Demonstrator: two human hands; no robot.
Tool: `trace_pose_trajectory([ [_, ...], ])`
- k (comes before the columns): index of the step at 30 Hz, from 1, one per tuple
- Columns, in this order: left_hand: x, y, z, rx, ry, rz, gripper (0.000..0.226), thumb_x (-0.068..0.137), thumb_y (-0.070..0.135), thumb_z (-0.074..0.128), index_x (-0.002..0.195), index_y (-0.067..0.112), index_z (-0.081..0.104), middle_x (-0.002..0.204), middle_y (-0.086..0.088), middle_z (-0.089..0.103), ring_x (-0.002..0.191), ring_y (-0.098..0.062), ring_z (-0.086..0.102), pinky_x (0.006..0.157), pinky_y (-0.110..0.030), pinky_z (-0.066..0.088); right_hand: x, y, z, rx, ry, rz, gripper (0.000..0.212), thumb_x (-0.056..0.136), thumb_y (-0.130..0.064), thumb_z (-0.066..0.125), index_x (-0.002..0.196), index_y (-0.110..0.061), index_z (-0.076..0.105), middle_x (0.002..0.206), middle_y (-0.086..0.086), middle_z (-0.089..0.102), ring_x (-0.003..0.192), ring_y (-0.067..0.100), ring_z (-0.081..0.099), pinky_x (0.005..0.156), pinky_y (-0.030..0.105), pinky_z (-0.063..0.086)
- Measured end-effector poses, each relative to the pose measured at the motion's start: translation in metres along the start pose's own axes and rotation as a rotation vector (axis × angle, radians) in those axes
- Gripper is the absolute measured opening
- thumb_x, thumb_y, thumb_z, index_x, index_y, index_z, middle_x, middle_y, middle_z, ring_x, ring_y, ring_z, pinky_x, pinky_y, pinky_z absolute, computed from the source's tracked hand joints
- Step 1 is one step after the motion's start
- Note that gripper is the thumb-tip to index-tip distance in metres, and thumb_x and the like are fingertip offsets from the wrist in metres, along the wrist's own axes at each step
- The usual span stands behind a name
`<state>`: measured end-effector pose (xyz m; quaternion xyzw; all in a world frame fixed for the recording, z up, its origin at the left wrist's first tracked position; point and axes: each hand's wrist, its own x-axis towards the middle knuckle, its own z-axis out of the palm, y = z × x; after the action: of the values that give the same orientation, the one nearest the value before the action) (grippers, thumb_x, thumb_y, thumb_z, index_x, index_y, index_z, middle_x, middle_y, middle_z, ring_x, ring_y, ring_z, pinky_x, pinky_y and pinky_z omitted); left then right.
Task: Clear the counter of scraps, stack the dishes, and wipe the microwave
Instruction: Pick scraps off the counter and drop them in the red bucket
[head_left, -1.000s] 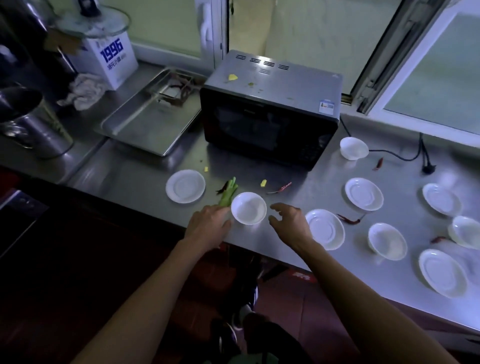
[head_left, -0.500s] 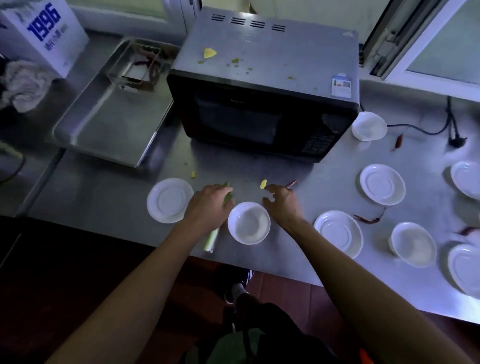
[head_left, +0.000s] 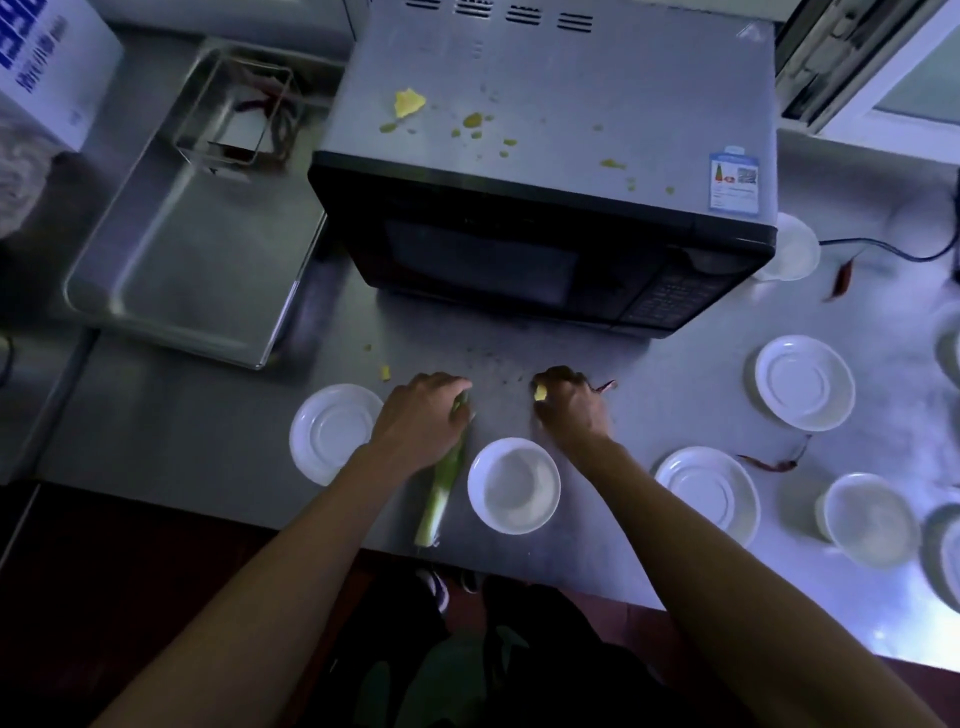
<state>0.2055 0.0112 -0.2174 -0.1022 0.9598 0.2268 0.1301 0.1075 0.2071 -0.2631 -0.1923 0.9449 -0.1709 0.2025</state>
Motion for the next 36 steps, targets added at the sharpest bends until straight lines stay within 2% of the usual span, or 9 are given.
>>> trace_pose_trajectory([
  [7,0.026,-0.007,0.0,-0.021,-0.049,0.078,0.039,0.098,0.032,0.049,0.133,0.018,0.059,0.13,-0.003,0.064,0.116,-0.025,0.056,0.092,-0.039,0.048,0.007,-0.001,0.002,-0.077,-0.01,0.032,0.019,0.091,-0.009,0.059,0.103,-0.017,0.071,0.108,0.011,0.059,0.101,0.031,0.058,0.079,0.038,0.052],
  [12,0.04,-0.021,-0.007,-0.032,-0.079,0.122,0.038,0.098,0.032,0.051,0.132,0.018,0.06,0.131,-0.003,0.063,0.118,-0.027,0.055,0.095,-0.042,0.046,0.007,-0.004,0.001,-0.062,0.02,0.114,0.015,0.092,-0.015,0.063,0.105,-0.012,0.07,0.107,0.011,0.062,0.102,0.03,0.059,0.079,0.036,0.05],
  [16,0.045,-0.038,-0.013,-0.03,-0.084,0.122,0.037,0.098,0.032,0.051,0.131,0.019,0.061,0.131,-0.001,0.063,0.119,-0.025,0.054,0.095,-0.04,0.046,0.01,-0.02,-0.001,0.021,0.056,0.172,0.013,0.094,-0.016,0.057,0.1,-0.016,0.069,0.099,0.009,0.067,0.089,0.033,0.065,0.073,0.036,0.049],
  [19,0.049,-0.05,-0.019,-0.027,-0.089,0.132,0.036,0.098,0.031,0.05,0.13,0.019,0.061,0.131,0.0,0.063,0.12,-0.024,0.054,0.095,-0.04,0.046,0.013,-0.044,-0.003,0.13,0.112,0.144,0.011,0.092,-0.016,0.062,0.098,-0.017,0.072,0.099,0.008,0.069,0.087,0.034,0.066,0.078,0.044,0.054],
  [24,0.054,-0.076,-0.028,-0.01,-0.041,0.152,0.033,0.097,0.028,0.052,0.126,0.018,0.065,0.127,0.0,0.066,0.115,-0.024,0.057,0.093,-0.04,0.047,0.026,-0.087,0.003,0.221,0.146,0.072,0.013,0.092,-0.019,0.065,0.101,-0.015,0.074,0.103,0.009,0.071,0.087,0.033,0.066,0.073,0.043,0.055],
  [30,0.055,-0.11,-0.035,0.077,-0.023,0.126,0.026,0.093,0.021,0.056,0.115,0.017,0.069,0.117,0.0,0.068,0.107,-0.025,0.056,0.084,-0.038,0.045,0.038,-0.121,0.017,0.241,0.112,0.022,0.015,0.09,-0.016,0.065,0.103,-0.017,0.072,0.102,0.006,0.07,0.086,0.029,0.066,0.072,0.042,0.056],
  [36,0.056,-0.13,-0.034,0.143,-0.051,0.084,0.022,0.09,0.028,0.06,0.11,0.021,0.066,0.117,0.0,0.062,0.108,-0.022,0.051,0.087,-0.041,0.045,0.041,-0.139,0.028,0.256,0.126,0.021,0.016,0.09,-0.013,0.066,0.104,-0.015,0.072,0.102,0.007,0.071,0.086,0.029,0.067,0.072,0.042,0.057],
])
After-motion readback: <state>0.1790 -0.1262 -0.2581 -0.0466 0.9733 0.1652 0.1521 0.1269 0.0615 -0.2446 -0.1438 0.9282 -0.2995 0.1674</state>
